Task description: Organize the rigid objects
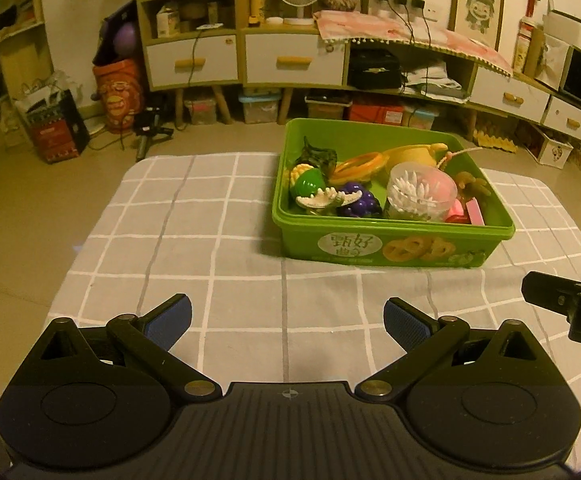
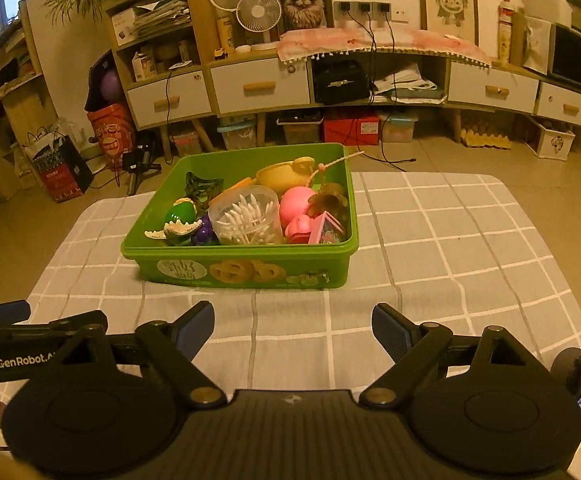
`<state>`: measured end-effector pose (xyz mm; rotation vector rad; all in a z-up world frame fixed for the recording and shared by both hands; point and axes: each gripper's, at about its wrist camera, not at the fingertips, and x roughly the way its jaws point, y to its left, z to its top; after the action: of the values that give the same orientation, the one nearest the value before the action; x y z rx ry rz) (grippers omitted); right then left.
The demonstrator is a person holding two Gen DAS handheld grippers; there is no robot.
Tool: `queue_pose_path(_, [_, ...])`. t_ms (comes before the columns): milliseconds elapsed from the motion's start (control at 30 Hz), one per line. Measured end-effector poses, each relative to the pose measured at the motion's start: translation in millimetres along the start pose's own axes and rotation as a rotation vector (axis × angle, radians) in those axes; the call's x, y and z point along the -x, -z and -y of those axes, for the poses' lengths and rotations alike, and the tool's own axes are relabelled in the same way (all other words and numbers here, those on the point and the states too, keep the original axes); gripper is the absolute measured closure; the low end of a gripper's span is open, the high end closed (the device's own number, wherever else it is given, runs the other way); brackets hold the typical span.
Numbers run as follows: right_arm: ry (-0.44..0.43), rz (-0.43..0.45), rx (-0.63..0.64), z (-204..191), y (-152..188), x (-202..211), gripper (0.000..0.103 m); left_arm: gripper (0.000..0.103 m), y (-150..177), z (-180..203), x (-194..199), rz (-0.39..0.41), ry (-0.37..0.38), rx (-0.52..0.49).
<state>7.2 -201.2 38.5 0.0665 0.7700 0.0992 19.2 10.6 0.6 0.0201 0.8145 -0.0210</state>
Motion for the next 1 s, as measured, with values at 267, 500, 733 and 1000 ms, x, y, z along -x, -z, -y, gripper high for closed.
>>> queue_pose_path(267, [-0.006, -0.014, -0.008, 1.6, 1.0, -0.6, 0.039, 0.002, 0.8, 1.3, -1.4, -0.009, 0.009, 0.000])
queue_pose_path(500, [-0.003, -0.020, -0.008, 0.9, 1.6, -1.1, 0.039, 0.002, 1.7, 2.9, -1.3, -0.013, 0.011, -0.008])
queue_pose_path(733, [-0.003, -0.023, -0.006, 0.7, 2.4, -1.4, 0.039, 0.002, 1.8, 3.3, -1.8, -0.015, 0.010, -0.005])
queue_pose_path(1000, [-0.002, -0.024, -0.006, 0.5, 2.8, -2.0, 0.039, 0.002, 2.4, 3.5, -1.9, -0.017, 0.012, -0.004])
